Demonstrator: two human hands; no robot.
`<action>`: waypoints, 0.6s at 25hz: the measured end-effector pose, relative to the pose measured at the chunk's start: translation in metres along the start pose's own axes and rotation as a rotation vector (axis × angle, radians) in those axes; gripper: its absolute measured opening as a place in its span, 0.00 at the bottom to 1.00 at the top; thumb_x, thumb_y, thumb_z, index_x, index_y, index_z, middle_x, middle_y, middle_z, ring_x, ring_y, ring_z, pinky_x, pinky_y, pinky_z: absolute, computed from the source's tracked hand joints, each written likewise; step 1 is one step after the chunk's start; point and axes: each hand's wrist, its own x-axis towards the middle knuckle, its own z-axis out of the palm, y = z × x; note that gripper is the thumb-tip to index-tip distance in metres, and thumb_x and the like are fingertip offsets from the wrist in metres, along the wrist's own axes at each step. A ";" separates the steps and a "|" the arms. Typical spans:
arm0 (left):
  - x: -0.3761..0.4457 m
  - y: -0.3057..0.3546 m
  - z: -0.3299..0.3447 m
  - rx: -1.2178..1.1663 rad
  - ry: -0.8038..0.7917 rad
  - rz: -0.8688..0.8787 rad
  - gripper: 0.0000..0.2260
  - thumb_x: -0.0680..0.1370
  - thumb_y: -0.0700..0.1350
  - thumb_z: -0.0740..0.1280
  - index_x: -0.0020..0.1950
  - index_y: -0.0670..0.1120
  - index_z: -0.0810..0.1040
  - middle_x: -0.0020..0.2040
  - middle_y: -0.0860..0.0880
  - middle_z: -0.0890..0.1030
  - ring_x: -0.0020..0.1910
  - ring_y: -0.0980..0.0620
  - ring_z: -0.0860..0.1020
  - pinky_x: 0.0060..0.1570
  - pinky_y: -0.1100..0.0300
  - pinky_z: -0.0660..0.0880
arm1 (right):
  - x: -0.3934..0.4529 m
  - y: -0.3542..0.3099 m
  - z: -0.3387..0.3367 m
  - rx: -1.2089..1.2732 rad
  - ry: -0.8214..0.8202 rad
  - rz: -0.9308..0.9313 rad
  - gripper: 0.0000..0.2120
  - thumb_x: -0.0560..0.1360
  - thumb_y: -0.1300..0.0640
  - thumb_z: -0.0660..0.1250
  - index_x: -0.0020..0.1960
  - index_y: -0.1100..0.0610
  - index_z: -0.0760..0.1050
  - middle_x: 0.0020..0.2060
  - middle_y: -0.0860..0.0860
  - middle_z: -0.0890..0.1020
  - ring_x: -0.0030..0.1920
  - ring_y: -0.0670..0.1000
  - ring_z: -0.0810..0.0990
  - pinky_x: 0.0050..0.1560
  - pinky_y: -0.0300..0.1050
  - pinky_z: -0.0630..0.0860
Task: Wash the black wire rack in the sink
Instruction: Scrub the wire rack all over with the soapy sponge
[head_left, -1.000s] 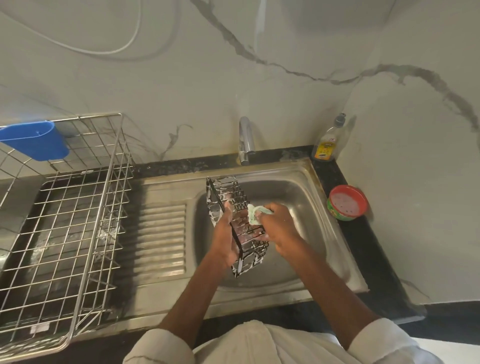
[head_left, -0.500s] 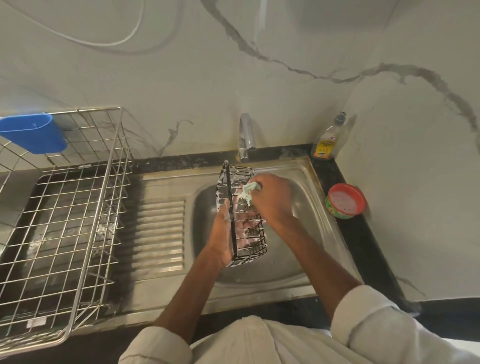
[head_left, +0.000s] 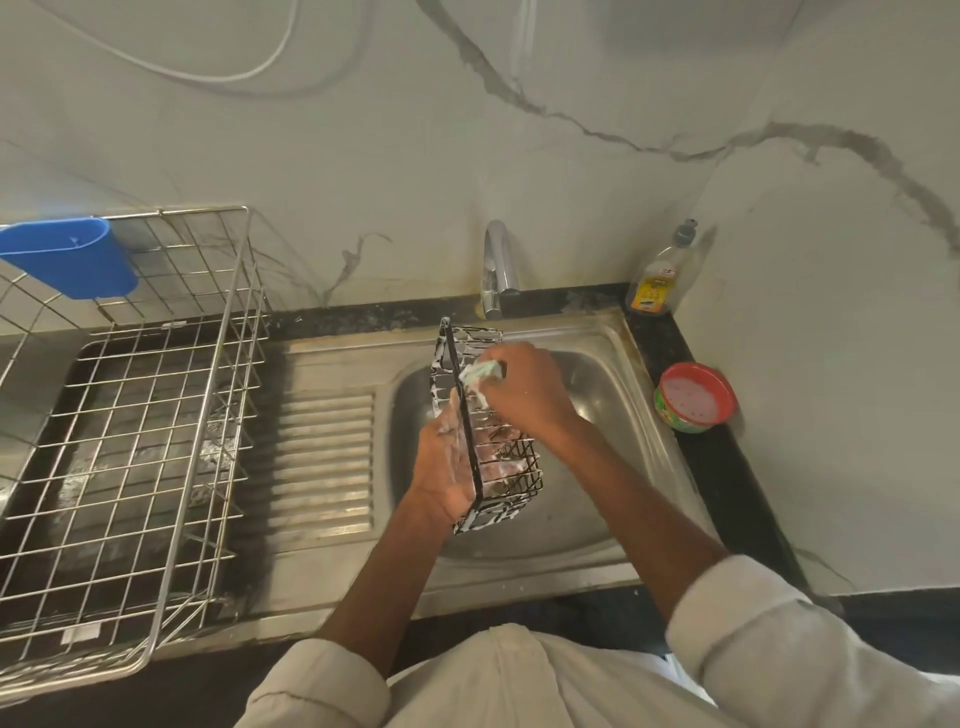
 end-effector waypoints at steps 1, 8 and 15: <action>-0.001 0.002 0.002 0.002 -0.011 -0.002 0.24 0.87 0.60 0.57 0.67 0.43 0.81 0.55 0.40 0.86 0.55 0.39 0.84 0.48 0.38 0.84 | 0.003 -0.005 0.004 -0.025 0.101 0.007 0.12 0.75 0.63 0.70 0.57 0.55 0.84 0.43 0.48 0.85 0.35 0.41 0.79 0.32 0.31 0.71; 0.008 0.008 -0.003 -0.126 -0.021 -0.055 0.31 0.87 0.59 0.54 0.49 0.39 0.88 0.48 0.39 0.86 0.38 0.42 0.86 0.36 0.55 0.83 | -0.043 0.001 -0.008 0.301 -0.542 0.173 0.13 0.77 0.70 0.69 0.60 0.64 0.81 0.39 0.58 0.85 0.27 0.47 0.81 0.27 0.38 0.78; 0.002 0.000 0.000 0.014 0.019 -0.031 0.22 0.88 0.56 0.53 0.58 0.46 0.83 0.47 0.45 0.86 0.42 0.47 0.85 0.41 0.49 0.82 | -0.011 -0.011 0.017 -0.054 0.067 0.031 0.13 0.74 0.64 0.74 0.56 0.52 0.85 0.49 0.51 0.87 0.46 0.49 0.85 0.47 0.49 0.84</action>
